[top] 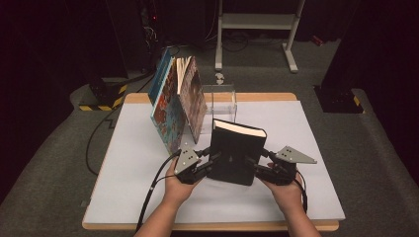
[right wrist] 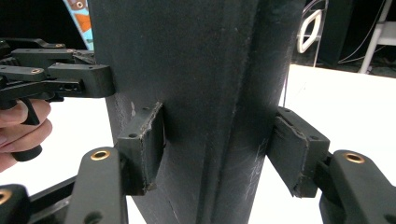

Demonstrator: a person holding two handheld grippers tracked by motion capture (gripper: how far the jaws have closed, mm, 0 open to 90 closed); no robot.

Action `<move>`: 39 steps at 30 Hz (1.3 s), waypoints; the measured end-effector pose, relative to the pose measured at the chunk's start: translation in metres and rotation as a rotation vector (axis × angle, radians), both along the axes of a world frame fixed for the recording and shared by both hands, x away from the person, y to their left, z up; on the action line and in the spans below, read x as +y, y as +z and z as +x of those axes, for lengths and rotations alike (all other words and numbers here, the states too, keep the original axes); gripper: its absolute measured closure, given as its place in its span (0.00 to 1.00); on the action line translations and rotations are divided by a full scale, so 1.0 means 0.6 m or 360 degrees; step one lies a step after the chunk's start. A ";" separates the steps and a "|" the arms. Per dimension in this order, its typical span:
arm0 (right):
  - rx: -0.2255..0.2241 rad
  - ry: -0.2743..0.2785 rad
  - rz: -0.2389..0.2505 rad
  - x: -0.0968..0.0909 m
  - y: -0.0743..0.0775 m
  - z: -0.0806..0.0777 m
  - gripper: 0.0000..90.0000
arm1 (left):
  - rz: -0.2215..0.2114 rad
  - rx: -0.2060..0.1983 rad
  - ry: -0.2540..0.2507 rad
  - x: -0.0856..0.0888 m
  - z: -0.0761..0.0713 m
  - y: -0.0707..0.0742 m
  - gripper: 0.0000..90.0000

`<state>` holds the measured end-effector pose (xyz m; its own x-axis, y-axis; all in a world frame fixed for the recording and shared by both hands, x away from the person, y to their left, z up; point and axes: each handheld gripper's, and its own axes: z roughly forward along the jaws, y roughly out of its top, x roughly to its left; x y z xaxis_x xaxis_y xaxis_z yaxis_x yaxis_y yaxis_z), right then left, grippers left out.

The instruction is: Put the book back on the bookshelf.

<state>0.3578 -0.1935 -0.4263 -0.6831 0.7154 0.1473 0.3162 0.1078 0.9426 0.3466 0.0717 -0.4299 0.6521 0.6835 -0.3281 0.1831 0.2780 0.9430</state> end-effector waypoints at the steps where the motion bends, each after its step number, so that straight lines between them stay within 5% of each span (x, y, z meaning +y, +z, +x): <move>1: -0.0005 -0.0002 -0.0001 0.000 0.001 0.003 0.43 | 0.0001 -0.0006 -0.0001 -0.001 0.005 0.001 0.73; 13: -0.0065 -0.0069 -0.0023 0.000 0.009 0.034 0.43 | 0.0018 -0.0050 0.0006 -0.007 0.044 0.002 0.73; 31: -0.0099 -0.0102 -0.0103 0.013 -0.016 -0.006 0.40 | 0.0042 -0.0096 -0.0024 0.001 0.012 -0.036 0.70; 39: -0.0118 -0.0072 -0.0080 0.013 -0.020 -0.022 0.41 | 0.0074 -0.0093 0.0040 0.011 0.001 -0.048 0.67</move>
<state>0.3446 -0.1856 -0.4381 -0.6578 0.7507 0.0604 0.2511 0.1429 0.9574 0.3474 0.0783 -0.4587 0.6517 0.7135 -0.2573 0.1206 0.2374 0.9639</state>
